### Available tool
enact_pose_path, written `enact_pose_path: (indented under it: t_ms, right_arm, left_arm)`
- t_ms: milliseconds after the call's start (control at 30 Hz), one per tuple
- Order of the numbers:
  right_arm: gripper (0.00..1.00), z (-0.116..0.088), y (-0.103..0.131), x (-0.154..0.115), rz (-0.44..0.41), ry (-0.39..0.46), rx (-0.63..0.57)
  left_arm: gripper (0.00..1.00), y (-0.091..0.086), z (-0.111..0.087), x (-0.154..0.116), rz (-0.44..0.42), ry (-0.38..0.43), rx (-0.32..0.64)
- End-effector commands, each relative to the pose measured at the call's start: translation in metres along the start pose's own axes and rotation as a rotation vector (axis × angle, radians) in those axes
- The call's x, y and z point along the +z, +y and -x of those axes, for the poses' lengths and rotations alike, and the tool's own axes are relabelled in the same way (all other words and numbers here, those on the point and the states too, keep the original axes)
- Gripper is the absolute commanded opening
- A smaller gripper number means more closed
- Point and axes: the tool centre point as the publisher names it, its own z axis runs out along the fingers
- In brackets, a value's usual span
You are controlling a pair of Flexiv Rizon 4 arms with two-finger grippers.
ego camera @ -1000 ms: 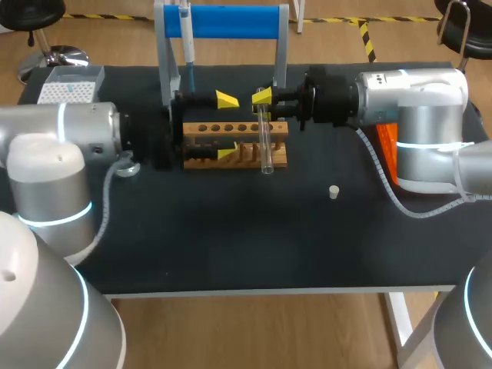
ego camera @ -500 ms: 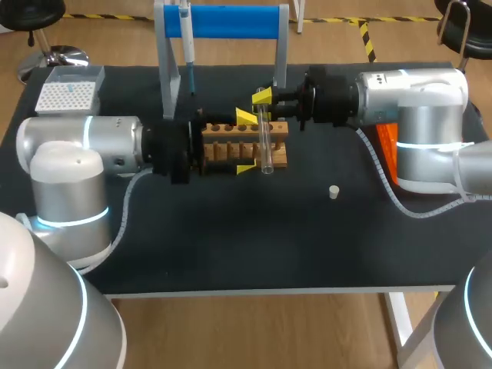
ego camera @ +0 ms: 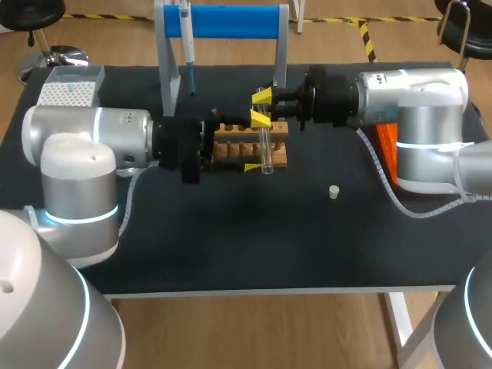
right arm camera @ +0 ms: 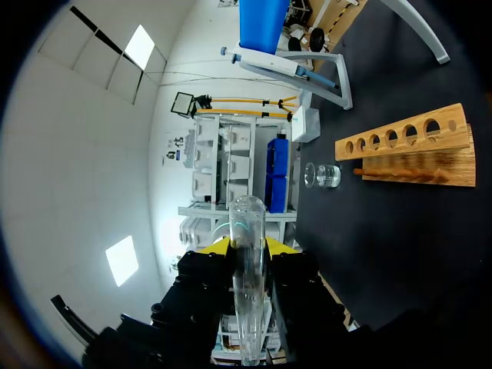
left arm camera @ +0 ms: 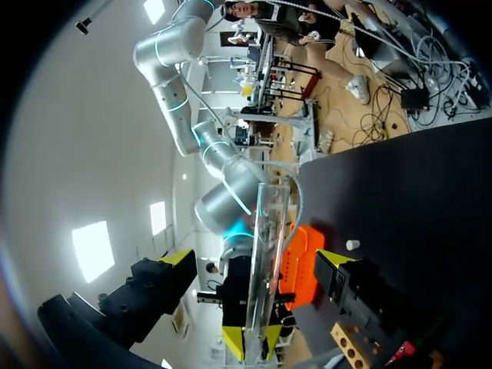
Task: Invert the test tube, pick up the pipette, mount the tip to pipette, aspirate from beaker and dispense into the tube, eject the tip, return the pipette, and cap with the stopper.
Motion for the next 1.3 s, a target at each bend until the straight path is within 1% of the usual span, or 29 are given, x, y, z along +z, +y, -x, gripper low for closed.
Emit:
enact_pose_path:
  t_ms: [33,1000,1033,1067,1133,1200,1233,1300]
  right_arm:
    - [0.0,-0.0006,-0.0003,0.0005,0.001,-0.003,0.0]
    - [0.0,-0.0006,-0.0003,0.0005,0.001,-0.003,0.0]
    - [0.0,-0.0006,-0.0003,0.0005,0.001,-0.003,0.0]
    - [0.0,-0.0006,-0.0003,0.0005,0.001,-0.003,0.0]
    - [0.0,-0.0006,-0.0003,0.0005,0.001,-0.003,0.0]
    - [0.0,-0.0006,-0.0003,0.0005,0.001,-0.003,0.0]
    - [0.0,-0.0006,-0.0003,0.0005,0.001,-0.003,0.0]
    - [0.0,-0.0006,-0.0003,0.0005,0.001,-0.003,0.0]
  left_arm:
    - [1.0,-0.0028,-0.0002,0.0005,0.016,-0.017,-0.008]
    - [1.0,-0.0028,-0.0002,0.0005,0.016,-0.017,-0.008]
    - [1.0,-0.0031,0.001,0.0,0.015,-0.031,0.012]
    - [1.0,-0.0033,0.0015,-0.0001,0.026,-0.002,0.02]
    - [1.0,-0.0047,0.0037,0.0011,0.023,-0.027,0.055]
    - [1.0,-0.005,0.0036,0.0014,0.039,-0.018,0.063]
    - [1.0,-0.0059,0.0038,0.002,0.033,-0.037,0.078]
    - [1.0,-0.0074,0.0039,0.0035,0.036,-0.021,0.084]
